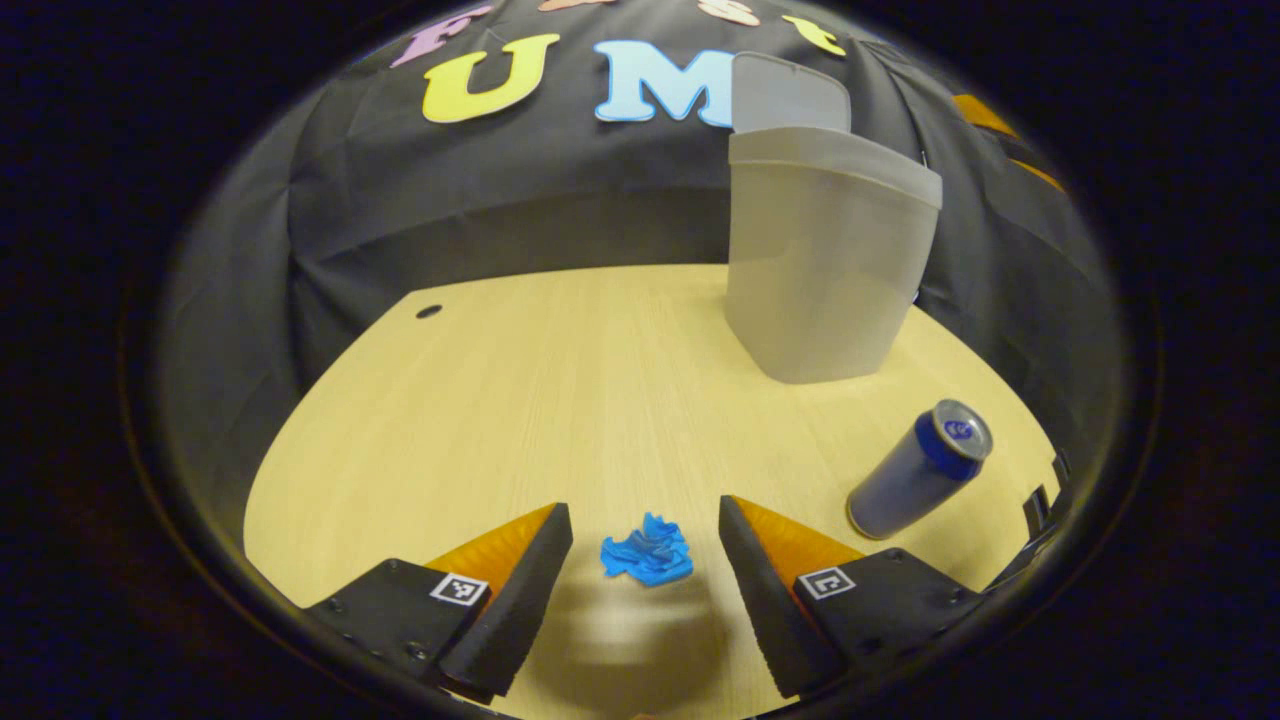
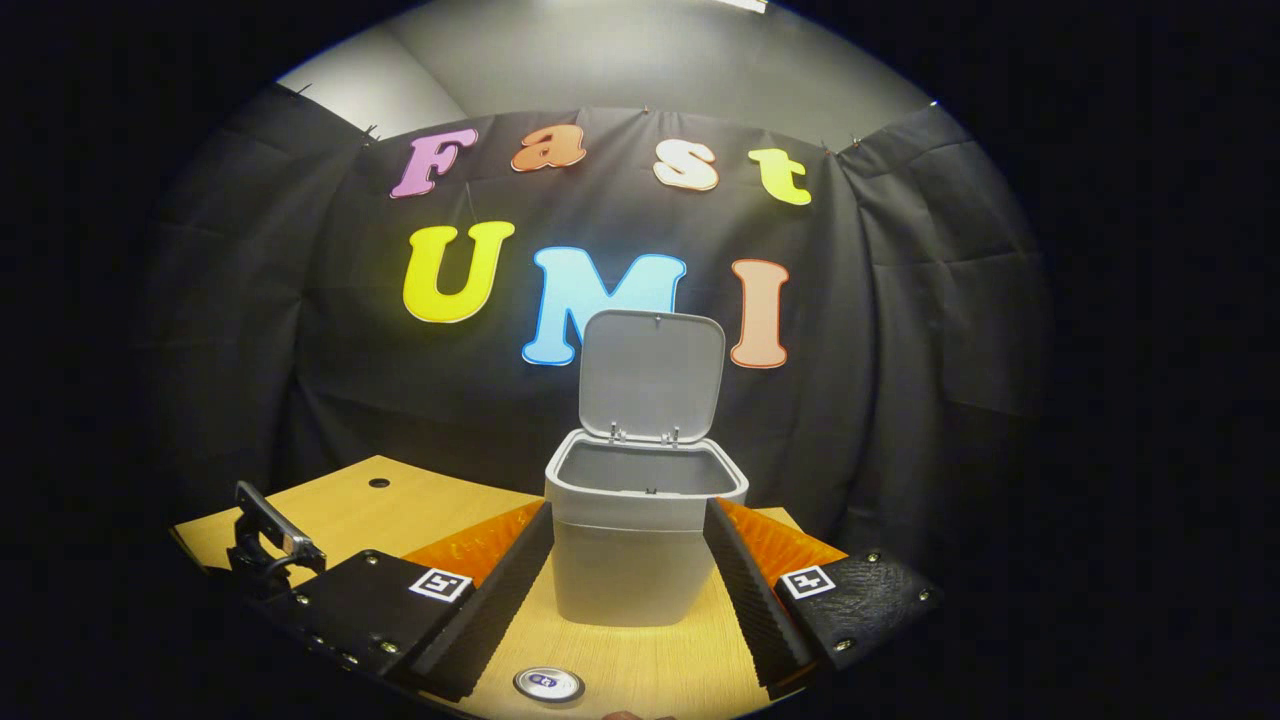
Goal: Press the lid of the desktop garbage bin to open it, pick up the crumpled paper on the desktop and throw it into the bin, then pick up the pop can on the desktop and drop it into the bin, and finally close the garbage bin lid.
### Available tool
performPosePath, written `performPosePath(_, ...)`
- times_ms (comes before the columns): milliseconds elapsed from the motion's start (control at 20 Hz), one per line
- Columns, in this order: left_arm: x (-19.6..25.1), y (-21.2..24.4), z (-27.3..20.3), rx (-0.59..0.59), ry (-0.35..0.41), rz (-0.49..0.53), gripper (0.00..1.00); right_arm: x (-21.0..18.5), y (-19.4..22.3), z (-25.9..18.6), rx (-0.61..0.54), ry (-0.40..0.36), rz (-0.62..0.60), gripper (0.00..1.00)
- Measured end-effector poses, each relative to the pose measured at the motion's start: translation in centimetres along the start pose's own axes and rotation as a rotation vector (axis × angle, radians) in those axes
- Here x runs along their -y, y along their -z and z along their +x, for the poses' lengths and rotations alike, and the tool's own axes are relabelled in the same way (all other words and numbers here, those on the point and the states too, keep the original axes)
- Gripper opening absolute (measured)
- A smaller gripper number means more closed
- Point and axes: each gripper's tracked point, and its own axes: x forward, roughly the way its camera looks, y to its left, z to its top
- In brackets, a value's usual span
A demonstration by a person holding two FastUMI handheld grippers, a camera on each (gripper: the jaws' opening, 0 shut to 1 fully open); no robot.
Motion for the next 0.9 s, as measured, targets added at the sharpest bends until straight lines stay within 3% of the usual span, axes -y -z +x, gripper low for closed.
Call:
performPosePath(500, 0.0, 4.0, 2.8, -0.093, 0.003, 0.031, 0.99, 0.4, -0.2, 0.9, -0.018, 0.001, -0.025, 0.96)
performPosePath(550, 0.1, 4.0, 2.8, -0.098, 0.005, 0.032, 0.94, 0.4, 0.0, 1.0, -0.018, -0.003, -0.028, 0.96)
performPosePath(650, 0.4, 4.0, 3.0, -0.089, 0.007, 0.037, 0.92, 0.0, 0.6, 1.3, -0.036, -0.027, -0.024, 0.97)
performPosePath(750, 1.0, 4.0, 3.0, -0.085, 0.019, 0.053, 0.81, 0.2, 0.6, 1.5, -0.038, -0.034, -0.014, 0.97)
performPosePath(800, 1.4, 3.9, 3.1, -0.082, 0.029, 0.065, 0.7, 0.4, 0.5, 1.7, -0.036, -0.033, -0.006, 0.96)
performPosePath(850, 1.8, 4.1, 3.2, -0.076, 0.032, 0.09, 0.67, 0.5, 0.7, 1.7, -0.036, -0.033, 0.002, 0.96)
performPosePath(900, 2.3, 4.2, 3.3, -0.071, 0.039, 0.114, 0.55, 0.5, 0.9, 1.9, -0.04, -0.037, 0.009, 0.96)
